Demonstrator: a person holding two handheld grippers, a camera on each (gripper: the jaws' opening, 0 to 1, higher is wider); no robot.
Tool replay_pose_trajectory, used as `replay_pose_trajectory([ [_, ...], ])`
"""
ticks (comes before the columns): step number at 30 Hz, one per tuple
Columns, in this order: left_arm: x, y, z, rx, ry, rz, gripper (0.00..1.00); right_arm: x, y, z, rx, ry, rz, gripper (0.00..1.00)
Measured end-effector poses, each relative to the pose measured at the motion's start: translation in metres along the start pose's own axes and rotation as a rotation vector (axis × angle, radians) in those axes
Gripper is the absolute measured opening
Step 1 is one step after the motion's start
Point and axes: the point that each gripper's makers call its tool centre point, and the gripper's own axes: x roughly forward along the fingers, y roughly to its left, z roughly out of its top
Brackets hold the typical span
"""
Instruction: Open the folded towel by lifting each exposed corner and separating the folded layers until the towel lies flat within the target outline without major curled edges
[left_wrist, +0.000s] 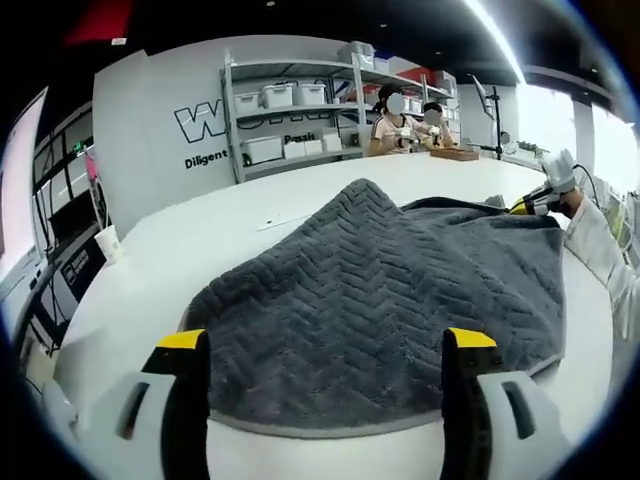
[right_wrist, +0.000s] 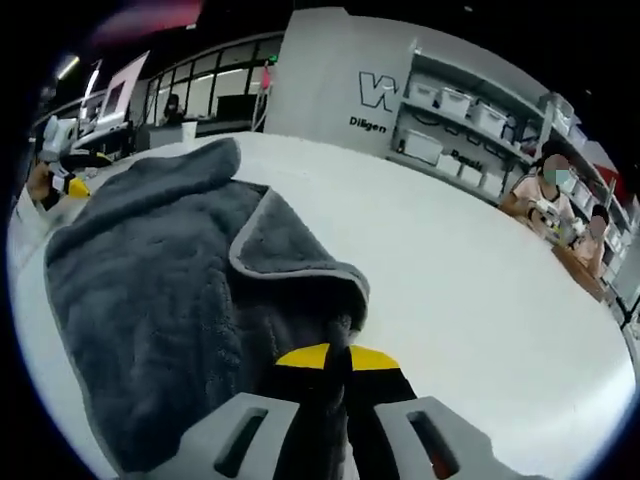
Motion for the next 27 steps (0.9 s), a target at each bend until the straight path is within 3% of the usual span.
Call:
replay_pose_trajectory([
  [27, -0.002, -0.005, 0.002, -0.005, -0.012, -0.014, 0.95, -0.013, 0.010, -0.005, -0.068, 0.014, -0.057, 0.00],
])
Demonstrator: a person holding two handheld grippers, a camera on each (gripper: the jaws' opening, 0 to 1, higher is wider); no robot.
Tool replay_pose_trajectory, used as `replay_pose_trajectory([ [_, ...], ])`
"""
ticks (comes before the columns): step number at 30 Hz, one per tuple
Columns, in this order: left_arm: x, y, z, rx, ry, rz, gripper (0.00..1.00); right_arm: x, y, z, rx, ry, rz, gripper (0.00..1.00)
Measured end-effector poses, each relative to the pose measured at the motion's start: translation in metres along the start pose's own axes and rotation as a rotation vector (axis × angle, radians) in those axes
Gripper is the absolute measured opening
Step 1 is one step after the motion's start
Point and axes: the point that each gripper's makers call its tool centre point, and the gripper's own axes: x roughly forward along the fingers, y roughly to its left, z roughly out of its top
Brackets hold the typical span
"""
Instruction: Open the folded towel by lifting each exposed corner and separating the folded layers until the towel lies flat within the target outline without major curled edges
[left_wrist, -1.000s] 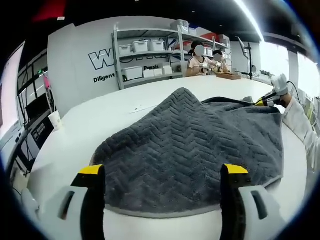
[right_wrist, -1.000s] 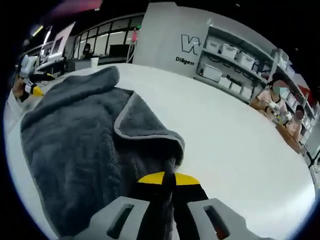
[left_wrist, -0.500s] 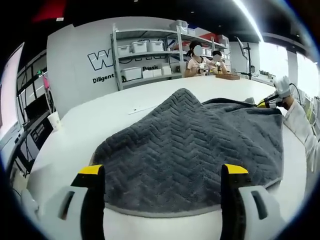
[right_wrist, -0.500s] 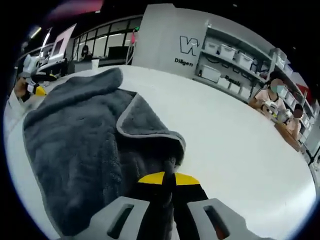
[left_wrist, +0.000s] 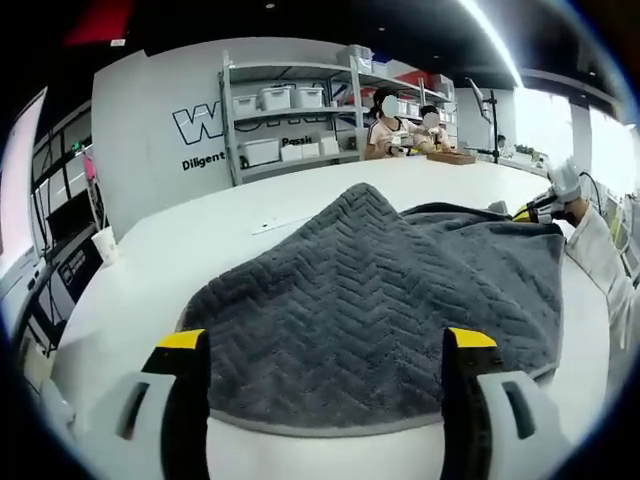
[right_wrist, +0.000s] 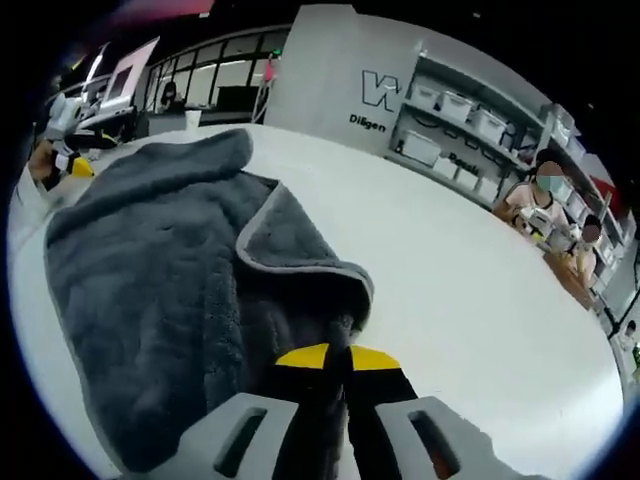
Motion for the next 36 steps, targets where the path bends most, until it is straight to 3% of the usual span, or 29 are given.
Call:
replay_pose_trajectory([
  [3, 0.001, 0.000, -0.001, -0.001, 0.003, 0.000, 0.95, -0.002, -0.006, -0.001, -0.003, 0.003, -0.035, 0.03],
  [6, 0.001, -0.006, 0.002, -0.027, -0.015, -0.030, 0.95, -0.011, -0.025, -0.008, -0.013, 0.054, -0.117, 0.06],
  [9, 0.001, -0.014, 0.008, -0.053, -0.047, -0.072, 0.95, -0.020, -0.035, -0.008, 0.008, 0.050, -0.151, 0.18],
  [13, 0.004, -0.023, 0.007, -0.046, -0.037, -0.099, 0.95, -0.036, -0.048, -0.016, 0.035, 0.063, -0.179, 0.36],
  [16, 0.003, -0.031, 0.008, -0.051, -0.047, -0.109, 0.95, -0.046, -0.052, -0.021, 0.025, 0.062, -0.187, 0.43],
  [18, 0.002, -0.036, 0.006, -0.056, -0.049, -0.112, 0.94, -0.053, -0.052, -0.024, 0.027, 0.055, -0.177, 0.45],
  [22, -0.005, -0.052, 0.004, -0.059, -0.049, -0.097, 0.94, -0.062, -0.045, -0.028, 0.044, 0.044, -0.130, 0.64],
  [28, -0.019, -0.090, 0.007, -0.088, -0.074, -0.079, 0.95, -0.074, -0.034, -0.031, 0.025, 0.027, -0.132, 0.86],
  [33, -0.029, -0.125, 0.016, -0.077, -0.111, -0.071, 0.95, -0.085, -0.029, -0.027, 0.018, 0.011, -0.130, 0.95],
  [36, -0.027, -0.135, 0.016, -0.063, -0.108, -0.049, 0.95, -0.091, -0.022, -0.026, 0.013, 0.019, -0.108, 0.99],
])
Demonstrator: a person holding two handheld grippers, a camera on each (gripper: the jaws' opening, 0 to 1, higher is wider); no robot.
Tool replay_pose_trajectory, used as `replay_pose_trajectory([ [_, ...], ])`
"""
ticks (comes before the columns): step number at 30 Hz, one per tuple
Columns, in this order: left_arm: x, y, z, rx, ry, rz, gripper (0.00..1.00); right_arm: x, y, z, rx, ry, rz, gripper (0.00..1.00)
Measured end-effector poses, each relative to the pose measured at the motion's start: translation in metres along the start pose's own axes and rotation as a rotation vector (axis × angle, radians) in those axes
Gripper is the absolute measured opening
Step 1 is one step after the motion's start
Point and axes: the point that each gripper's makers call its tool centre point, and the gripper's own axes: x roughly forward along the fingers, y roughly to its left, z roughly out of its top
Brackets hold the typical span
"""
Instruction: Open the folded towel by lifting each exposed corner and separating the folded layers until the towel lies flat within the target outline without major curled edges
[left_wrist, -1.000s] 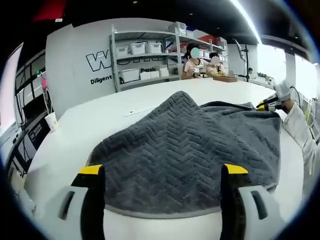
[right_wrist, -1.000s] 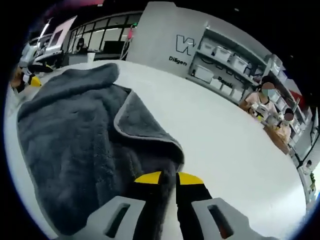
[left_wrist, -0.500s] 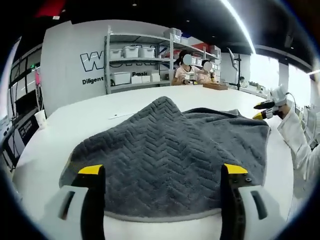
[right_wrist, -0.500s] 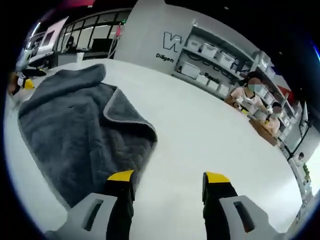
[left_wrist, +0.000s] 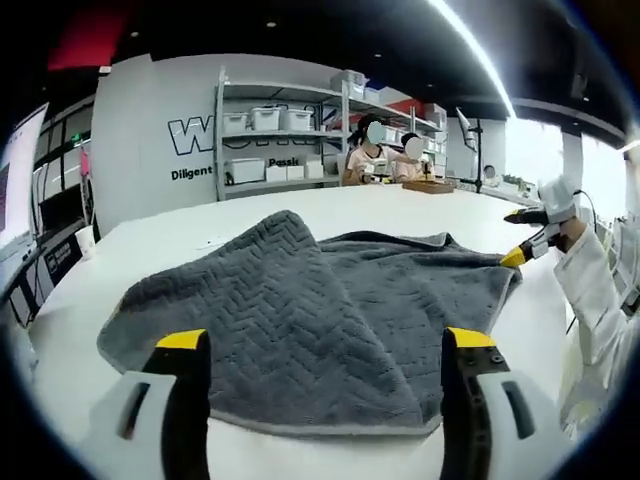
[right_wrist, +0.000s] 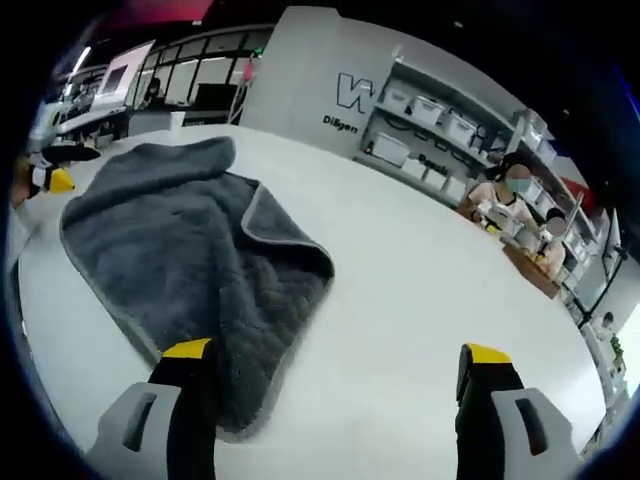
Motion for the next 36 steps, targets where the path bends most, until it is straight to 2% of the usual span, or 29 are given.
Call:
replay_pose_trajectory([
  [4, 0.007, -0.017, -0.004, 0.006, 0.017, 0.007, 0.96, -0.005, 0.010, 0.002, -0.017, 0.009, 0.025, 0.99],
  [11, 0.020, -0.029, -0.022, 0.073, 0.111, 0.100, 0.94, -0.008, 0.023, 0.016, -0.041, -0.008, 0.045, 0.99],
  [15, 0.028, -0.039, -0.029, 0.101, 0.138, 0.100, 0.90, -0.006, 0.034, 0.032, -0.054, -0.060, 0.081, 0.99],
  [20, 0.032, -0.042, -0.033, 0.098, 0.147, 0.103, 0.87, -0.006, 0.047, 0.040, -0.086, -0.066, 0.116, 0.98],
  [21, 0.037, -0.046, -0.040, 0.085, 0.164, 0.091, 0.87, -0.004, 0.049, 0.045, -0.109, -0.069, 0.116, 0.98],
  [26, 0.037, -0.045, -0.041, 0.059, 0.140, 0.084, 0.86, -0.004, 0.056, 0.050, -0.128, -0.071, 0.125, 0.97],
  [30, 0.037, -0.052, -0.044, 0.029, 0.131, 0.038, 0.76, -0.001, 0.055, 0.055, -0.133, -0.070, 0.128, 0.97],
  [36, 0.033, -0.050, -0.047, 0.013, 0.123, 0.045, 0.72, 0.001, 0.054, 0.063, -0.147, -0.080, 0.133, 0.96],
])
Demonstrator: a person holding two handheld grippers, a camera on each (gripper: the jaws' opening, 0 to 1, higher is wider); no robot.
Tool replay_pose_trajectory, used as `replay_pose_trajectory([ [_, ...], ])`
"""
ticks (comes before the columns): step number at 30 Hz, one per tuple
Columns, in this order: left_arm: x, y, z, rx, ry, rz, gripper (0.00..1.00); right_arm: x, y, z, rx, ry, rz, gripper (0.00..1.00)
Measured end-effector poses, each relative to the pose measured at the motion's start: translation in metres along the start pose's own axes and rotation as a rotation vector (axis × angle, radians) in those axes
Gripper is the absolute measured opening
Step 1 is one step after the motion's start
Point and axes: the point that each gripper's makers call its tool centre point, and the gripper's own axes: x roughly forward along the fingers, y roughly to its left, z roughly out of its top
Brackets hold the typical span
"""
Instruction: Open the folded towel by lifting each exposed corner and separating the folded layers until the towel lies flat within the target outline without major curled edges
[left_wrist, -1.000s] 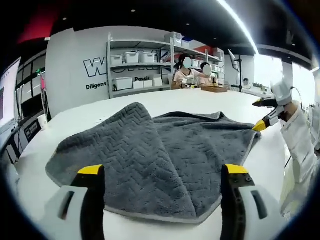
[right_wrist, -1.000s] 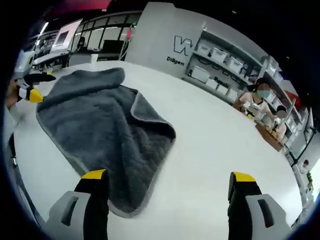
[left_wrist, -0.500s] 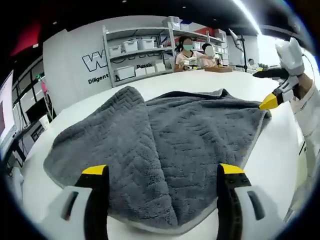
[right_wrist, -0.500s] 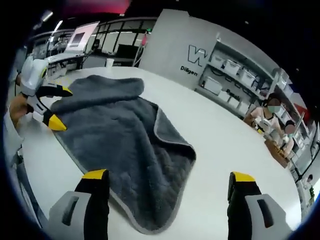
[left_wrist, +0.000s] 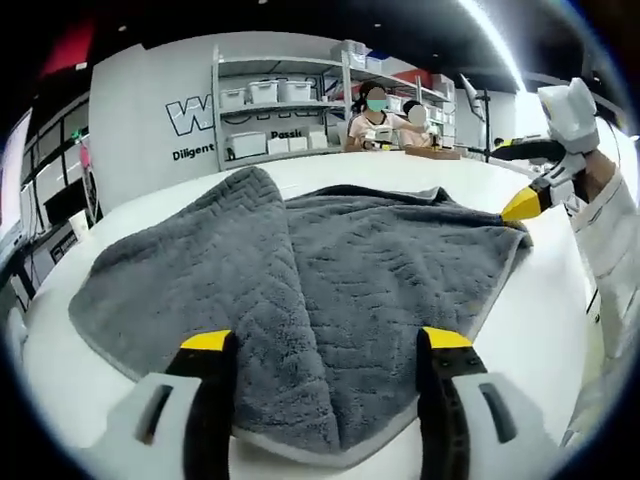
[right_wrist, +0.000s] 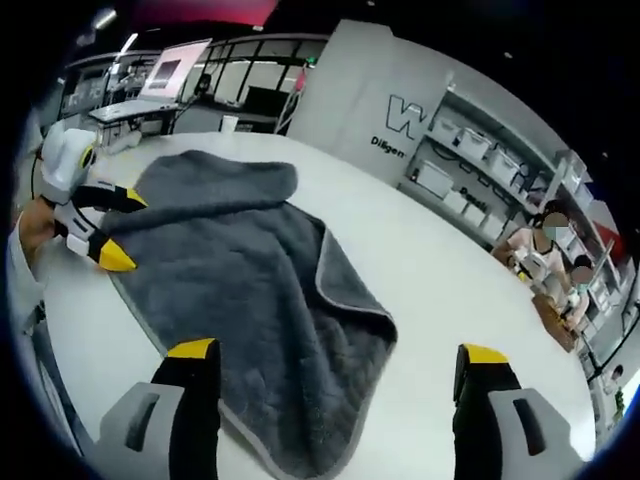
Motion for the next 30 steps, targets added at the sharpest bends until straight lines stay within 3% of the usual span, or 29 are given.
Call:
replay_pose_trajectory([
  [5, -0.002, 0.002, -0.002, -0.014, -0.013, -0.002, 0.68, 0.006, -0.003, 0.005, -0.018, -0.013, 0.007, 0.92],
  [10, -0.007, 0.005, -0.003, 0.001, -0.015, -0.003, 0.60, 0.023, -0.005, 0.011, -0.090, -0.037, 0.039, 0.81],
  [18, -0.014, 0.006, -0.005, 0.019, -0.012, 0.014, 0.54, 0.052, -0.003, 0.027, -0.144, -0.080, 0.089, 0.44],
  [21, -0.017, 0.007, -0.006, 0.019, -0.014, 0.017, 0.52, 0.070, -0.001, 0.023, -0.174, -0.046, 0.109, 0.33],
  [24, -0.020, 0.008, -0.007, 0.019, -0.013, 0.021, 0.51, 0.087, 0.007, 0.011, -0.210, 0.005, 0.147, 0.27],
  [28, -0.022, 0.009, -0.008, 0.018, -0.014, 0.025, 0.49, 0.098, 0.016, 0.007, -0.246, 0.025, 0.171, 0.19],
  [30, -0.023, 0.009, -0.008, 0.022, -0.015, 0.028, 0.49, 0.105, 0.020, 0.008, -0.280, 0.021, 0.188, 0.06],
])
